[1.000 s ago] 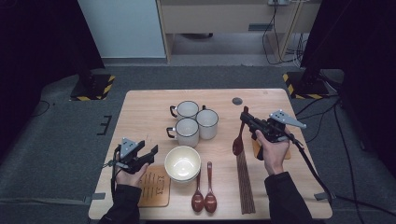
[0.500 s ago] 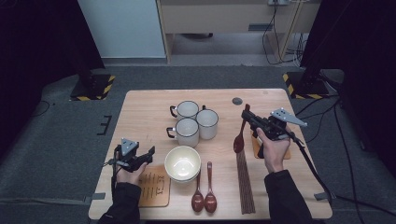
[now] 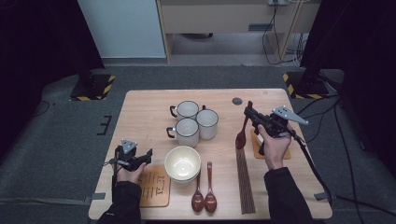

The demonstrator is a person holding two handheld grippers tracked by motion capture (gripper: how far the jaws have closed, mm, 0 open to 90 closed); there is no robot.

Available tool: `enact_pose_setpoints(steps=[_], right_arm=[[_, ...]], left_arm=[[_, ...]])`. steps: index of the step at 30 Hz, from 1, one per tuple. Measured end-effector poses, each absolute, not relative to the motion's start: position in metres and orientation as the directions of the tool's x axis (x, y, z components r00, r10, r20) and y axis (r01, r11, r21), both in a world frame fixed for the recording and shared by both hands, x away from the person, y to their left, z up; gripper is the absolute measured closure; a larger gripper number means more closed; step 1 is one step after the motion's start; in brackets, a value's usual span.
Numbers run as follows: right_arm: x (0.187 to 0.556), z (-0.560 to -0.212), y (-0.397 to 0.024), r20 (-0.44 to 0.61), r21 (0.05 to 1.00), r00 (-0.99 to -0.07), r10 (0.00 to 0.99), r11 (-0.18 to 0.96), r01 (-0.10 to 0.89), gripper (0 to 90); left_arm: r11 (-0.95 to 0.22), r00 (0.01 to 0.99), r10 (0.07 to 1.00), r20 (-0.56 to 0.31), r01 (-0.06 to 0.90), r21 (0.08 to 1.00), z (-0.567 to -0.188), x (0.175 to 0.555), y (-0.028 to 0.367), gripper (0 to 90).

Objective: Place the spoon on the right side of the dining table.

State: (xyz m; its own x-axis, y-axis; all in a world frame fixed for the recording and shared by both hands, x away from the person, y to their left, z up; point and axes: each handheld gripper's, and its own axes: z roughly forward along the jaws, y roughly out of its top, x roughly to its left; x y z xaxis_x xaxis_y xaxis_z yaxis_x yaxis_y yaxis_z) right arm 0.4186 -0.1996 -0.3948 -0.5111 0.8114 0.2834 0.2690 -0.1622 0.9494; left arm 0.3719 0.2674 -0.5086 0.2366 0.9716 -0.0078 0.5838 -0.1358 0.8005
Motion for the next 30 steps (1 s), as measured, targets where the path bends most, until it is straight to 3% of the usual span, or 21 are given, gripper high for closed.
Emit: enact_pose_setpoints(steps=[30], right_arm=[[0.432, -0.391, -0.213, 0.293, 0.946, -0.459, 0.839, -0.186, 0.264, 84.8]], left_arm=[[-0.198, 0.239, 0.970, 0.050, 0.648, 0.736, -0.528, 0.383, 0.273, 25.6]])
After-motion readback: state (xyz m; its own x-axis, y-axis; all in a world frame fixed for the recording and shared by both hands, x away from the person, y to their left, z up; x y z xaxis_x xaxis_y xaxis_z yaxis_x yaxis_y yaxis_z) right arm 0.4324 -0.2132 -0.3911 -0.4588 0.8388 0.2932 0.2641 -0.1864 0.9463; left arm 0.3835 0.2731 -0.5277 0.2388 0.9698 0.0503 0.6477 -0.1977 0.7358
